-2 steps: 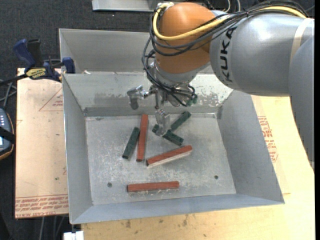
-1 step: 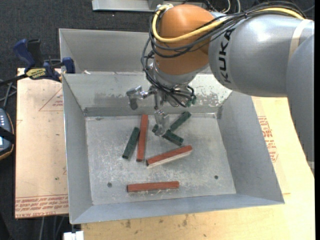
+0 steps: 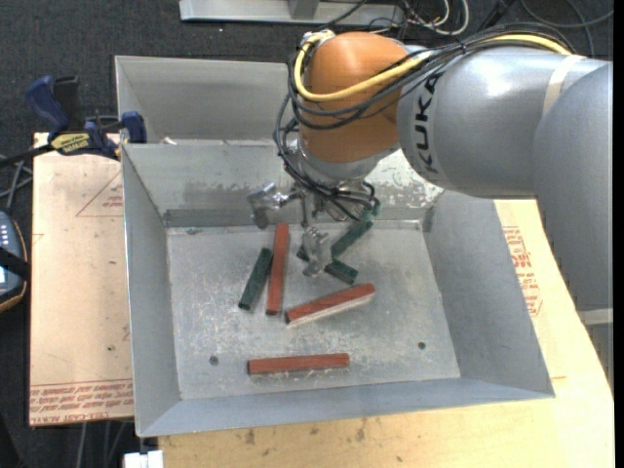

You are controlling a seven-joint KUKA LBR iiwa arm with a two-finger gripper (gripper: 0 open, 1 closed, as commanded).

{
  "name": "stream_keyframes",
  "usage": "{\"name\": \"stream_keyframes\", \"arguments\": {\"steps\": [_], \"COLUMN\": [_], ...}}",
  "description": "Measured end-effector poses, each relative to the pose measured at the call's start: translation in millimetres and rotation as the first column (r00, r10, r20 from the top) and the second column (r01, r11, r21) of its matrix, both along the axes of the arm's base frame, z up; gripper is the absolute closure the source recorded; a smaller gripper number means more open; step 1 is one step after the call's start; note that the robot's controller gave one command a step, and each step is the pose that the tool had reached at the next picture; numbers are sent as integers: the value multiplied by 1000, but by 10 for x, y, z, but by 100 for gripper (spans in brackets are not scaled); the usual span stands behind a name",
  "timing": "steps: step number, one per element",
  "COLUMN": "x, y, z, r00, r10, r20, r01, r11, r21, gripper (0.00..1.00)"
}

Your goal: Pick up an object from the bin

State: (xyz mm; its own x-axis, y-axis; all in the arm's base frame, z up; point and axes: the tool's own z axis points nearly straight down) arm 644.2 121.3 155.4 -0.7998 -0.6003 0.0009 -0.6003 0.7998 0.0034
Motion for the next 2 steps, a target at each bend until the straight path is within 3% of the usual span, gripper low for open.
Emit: {"name": "stream_keyframes", "arguments": {"steps": [1,2], "x": [-123,-123], "y": [-57,-57], "z": [-824,-824], "r00": [992,992], "r10": [126,126], "r20": [7,7], "r01": [-126,-126], "r11": [992,992], "r21": [1,1], "gripper": [100,100]}}
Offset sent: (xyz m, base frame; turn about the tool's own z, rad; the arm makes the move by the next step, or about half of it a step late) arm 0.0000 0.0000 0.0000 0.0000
